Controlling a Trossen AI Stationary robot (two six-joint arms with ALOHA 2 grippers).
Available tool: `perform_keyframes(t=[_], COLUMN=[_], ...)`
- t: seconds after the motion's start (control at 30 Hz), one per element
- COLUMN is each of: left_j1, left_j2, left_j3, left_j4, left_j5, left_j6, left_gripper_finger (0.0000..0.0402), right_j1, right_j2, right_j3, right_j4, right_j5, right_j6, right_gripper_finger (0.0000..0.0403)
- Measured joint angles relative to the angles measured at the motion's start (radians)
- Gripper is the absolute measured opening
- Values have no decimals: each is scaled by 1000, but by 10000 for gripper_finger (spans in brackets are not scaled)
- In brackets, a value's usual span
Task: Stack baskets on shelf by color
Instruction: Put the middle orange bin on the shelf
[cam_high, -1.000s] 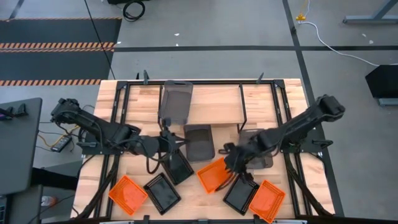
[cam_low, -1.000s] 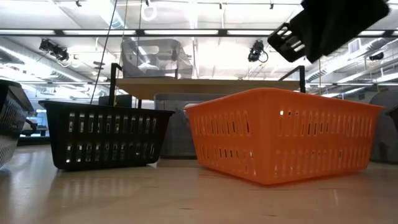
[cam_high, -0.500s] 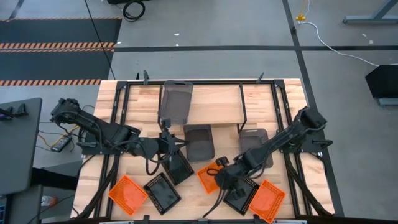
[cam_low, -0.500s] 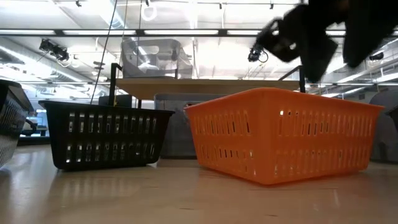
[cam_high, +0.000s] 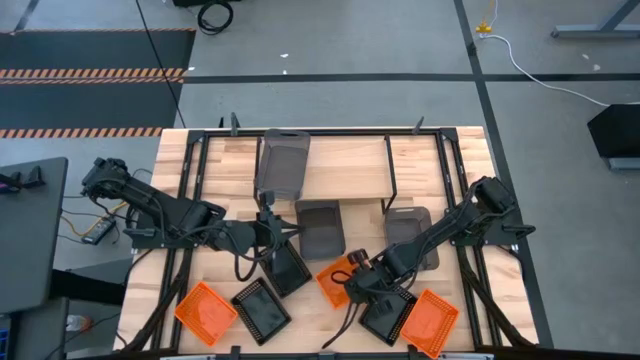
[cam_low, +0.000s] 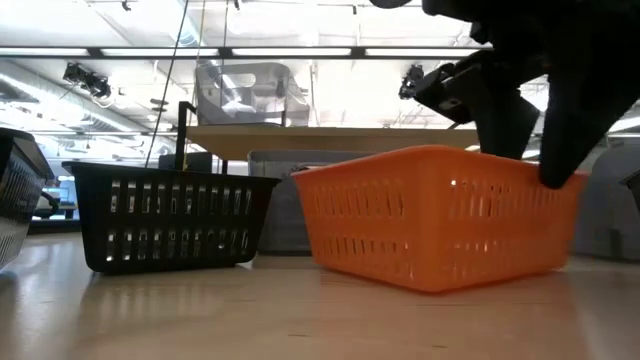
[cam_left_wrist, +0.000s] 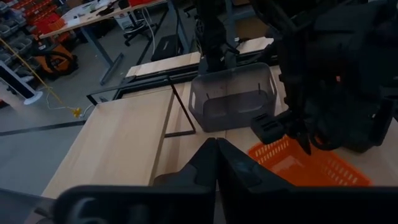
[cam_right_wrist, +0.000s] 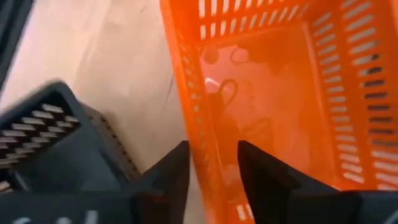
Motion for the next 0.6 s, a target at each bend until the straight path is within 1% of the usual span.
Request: perform_keyframes(t=[0.1, 0.23, 0.3, 0.43, 0.5, 0.6], left_j1=[0, 0, 0, 0, 0, 0], left_j2=[0, 0, 0, 0, 1, 1], left_j3=[0, 0, 0, 0, 0, 0], left_j4=[0, 0, 0, -1, -3, -8], left_j5=[0, 0, 0, 0, 0, 0], left_j6=[0, 0, 0, 1, 1, 1], left_gripper_finger=[10, 15, 18, 17, 14, 10], right_j1=[0, 0, 0, 1, 4, 13], right_j2=[2, 3, 3, 4, 4, 4], right_j3=[0, 0, 0, 9, 40, 118], right_j4=[-18, -23, -23, -39, -77, -168], right_j5=[0, -1, 0, -23, -32, -34], right_j6=[-23, -54, -72, -75, -72, -77], right_gripper_finger=[95, 25, 18, 34, 34, 20])
